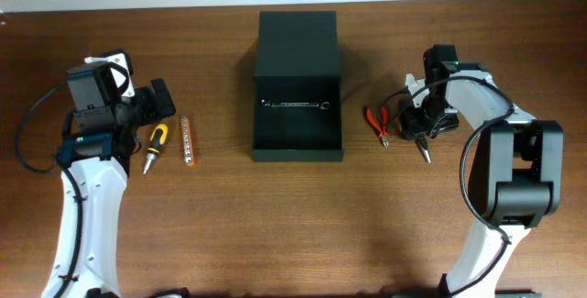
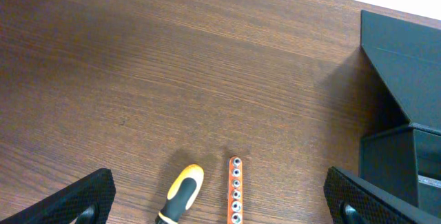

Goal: Pack container
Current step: 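Lower the right gripper and grasp the needle-nose pliers handles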

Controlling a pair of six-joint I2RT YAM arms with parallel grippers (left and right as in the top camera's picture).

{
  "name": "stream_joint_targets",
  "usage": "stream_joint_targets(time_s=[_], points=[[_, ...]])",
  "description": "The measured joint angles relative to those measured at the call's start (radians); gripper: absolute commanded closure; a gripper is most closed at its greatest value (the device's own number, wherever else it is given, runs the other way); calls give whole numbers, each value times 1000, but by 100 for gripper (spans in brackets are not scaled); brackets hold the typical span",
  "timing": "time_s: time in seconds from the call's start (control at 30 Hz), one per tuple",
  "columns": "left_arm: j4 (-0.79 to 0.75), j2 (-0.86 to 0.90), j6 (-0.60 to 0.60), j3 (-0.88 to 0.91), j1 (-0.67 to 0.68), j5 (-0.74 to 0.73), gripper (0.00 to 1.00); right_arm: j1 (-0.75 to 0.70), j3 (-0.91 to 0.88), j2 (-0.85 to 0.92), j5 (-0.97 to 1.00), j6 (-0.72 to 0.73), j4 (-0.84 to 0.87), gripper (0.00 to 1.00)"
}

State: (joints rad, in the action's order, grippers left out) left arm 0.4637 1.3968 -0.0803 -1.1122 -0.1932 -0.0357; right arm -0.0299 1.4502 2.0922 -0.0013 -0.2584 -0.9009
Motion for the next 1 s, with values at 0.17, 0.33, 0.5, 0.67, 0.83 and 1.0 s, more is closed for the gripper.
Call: stream_joint_targets(time_s=[0.17,0.33,0.5,0.67,0.83,1.0], points=[[0,0,0,0,0,0,1,0,0,0,-3,24,6,33],[0,0,0,0,0,0,1,0,0,0,-7,60,13,37],[0,0,0,0,0,0,1,0,0,0,-8,76,15,44],[0,0,0,0,0,0,1,0,0,0,-10,82,16,56],[0,0,0,0,0,0,1,0,0,0,-11,83,16,64],[0,0,0,0,0,0,1,0,0,0,-11,84,11,73]])
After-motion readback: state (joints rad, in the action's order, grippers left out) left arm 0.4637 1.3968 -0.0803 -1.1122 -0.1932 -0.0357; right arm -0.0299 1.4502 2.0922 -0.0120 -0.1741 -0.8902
